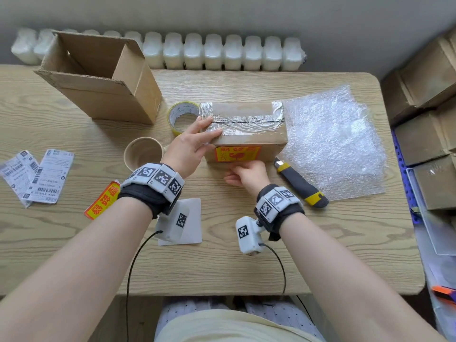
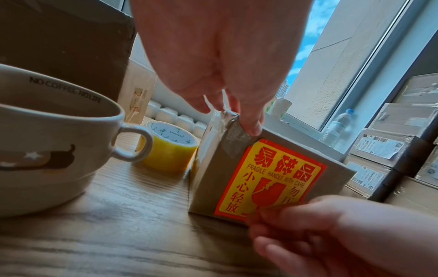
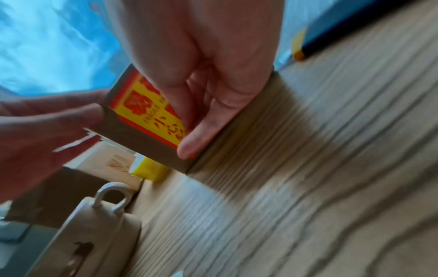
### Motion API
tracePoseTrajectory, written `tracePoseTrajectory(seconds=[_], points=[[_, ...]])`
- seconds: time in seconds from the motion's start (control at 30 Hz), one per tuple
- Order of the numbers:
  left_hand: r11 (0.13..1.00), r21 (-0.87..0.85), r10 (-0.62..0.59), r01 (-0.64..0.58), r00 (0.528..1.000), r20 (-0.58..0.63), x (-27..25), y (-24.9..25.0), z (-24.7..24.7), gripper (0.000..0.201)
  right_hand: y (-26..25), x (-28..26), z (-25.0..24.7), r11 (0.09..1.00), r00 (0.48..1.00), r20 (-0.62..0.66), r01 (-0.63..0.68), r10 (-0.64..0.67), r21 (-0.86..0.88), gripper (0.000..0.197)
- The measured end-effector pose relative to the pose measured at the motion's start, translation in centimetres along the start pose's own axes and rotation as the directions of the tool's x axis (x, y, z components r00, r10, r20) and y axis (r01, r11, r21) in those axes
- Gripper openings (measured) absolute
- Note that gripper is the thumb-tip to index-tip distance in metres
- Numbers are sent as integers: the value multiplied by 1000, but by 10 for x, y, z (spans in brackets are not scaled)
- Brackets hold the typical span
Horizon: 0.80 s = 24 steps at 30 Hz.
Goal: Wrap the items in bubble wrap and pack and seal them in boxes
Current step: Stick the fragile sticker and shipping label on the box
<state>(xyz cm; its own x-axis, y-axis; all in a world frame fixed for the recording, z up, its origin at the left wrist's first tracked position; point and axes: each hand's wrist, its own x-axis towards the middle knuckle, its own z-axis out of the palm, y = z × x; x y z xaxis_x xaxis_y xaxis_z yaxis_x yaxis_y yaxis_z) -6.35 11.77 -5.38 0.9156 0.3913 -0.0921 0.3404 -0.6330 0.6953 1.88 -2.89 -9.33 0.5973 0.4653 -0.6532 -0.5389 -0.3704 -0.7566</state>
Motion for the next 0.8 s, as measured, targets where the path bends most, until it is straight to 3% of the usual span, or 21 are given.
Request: tracePoseTrajectory(seconds=[0.17, 0.37, 0.53, 0.6, 0.7, 0.8], points=[[1000, 9, 9, -9, 1000, -5, -1, -1, 1, 38, -4, 15, 13, 999, 998, -68, 0, 2, 40, 19], [1000, 7, 8, -8, 1000, -18, -2, 3, 2, 38, -19, -4, 13, 987, 988, -2, 156, -156, -31, 18], [1000, 15, -6, 6, 1000, 0, -2, 3, 0, 39, -39, -25, 14, 947, 950, 43, 304, -310, 101, 14], [1000, 27, -5, 5, 1000, 10, -1, 3, -1, 40, -41, -24, 12, 961, 961, 75, 260, -267, 92, 12], [1000, 24, -7, 6, 1000, 18, 1, 2, -2, 40, -23, -16, 15, 996, 989, 121, 83, -81, -15, 11], [1000, -3, 2, -2, 1000, 0, 0, -2, 1, 39, -4, -2, 20, 999, 998, 57, -34, 34, 4, 13]])
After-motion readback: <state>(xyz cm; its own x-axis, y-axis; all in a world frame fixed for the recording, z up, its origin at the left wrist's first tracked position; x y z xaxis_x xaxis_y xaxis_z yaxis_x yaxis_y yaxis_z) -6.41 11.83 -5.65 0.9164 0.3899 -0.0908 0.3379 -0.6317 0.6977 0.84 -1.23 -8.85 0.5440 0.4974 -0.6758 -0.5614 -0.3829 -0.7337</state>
